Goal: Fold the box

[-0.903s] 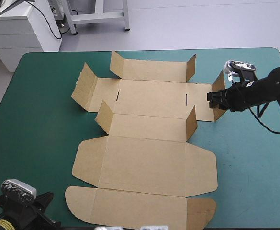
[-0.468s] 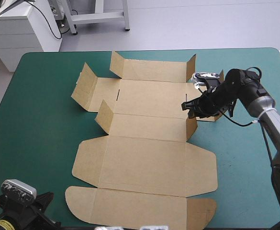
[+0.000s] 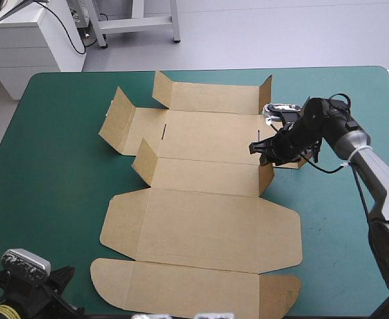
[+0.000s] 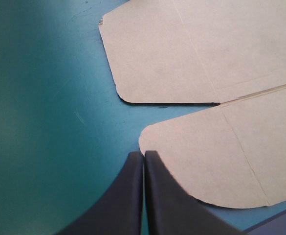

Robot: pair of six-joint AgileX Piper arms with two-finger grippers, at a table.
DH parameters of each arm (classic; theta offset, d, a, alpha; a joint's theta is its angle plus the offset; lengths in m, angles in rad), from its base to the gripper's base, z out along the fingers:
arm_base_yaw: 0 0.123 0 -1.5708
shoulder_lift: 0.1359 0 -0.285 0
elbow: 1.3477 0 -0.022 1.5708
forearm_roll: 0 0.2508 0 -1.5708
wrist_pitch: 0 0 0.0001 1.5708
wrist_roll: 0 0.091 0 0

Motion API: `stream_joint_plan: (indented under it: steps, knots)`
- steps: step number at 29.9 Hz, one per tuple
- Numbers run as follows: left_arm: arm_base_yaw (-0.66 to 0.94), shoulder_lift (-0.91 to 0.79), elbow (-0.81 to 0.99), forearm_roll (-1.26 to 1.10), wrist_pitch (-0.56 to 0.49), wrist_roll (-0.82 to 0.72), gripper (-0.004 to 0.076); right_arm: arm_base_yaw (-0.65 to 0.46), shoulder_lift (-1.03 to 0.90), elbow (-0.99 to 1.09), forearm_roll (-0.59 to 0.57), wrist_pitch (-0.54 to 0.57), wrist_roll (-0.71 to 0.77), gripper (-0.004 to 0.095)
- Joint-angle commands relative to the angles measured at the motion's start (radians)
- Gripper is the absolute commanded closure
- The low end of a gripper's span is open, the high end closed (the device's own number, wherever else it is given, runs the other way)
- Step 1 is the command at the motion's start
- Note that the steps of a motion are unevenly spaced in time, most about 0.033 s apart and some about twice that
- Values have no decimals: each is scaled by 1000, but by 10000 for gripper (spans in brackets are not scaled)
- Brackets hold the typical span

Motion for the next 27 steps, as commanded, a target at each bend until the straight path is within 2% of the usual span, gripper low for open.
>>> stream_joint_plan:
  steps: [1, 6, 9, 13, 20, 27]
  knots:
    - [-5, 17, -22, -15, -61, -9, 731, 16, -21, -32, 8, -23, -3, 506]
    - [-5, 17, -22, -15, -61, -9, 731, 26, 4, -34, -4, -28, 18, 509]
    - [-5, 17, -22, -15, -61, -9, 731, 26, 15, -34, -21, -28, 20, 553]
    - [-5, 17, -22, -15, -61, -9, 731, 26, 19, -34, -29, -24, 15, 662]
    - [-5, 17, -22, -15, -61, -9, 731, 26, 19, -34, -33, -46, -10, 928]
    - [-5, 17, -22, -15, -61, -9, 731, 26, 19, -34, -37, -61, -12, 921]
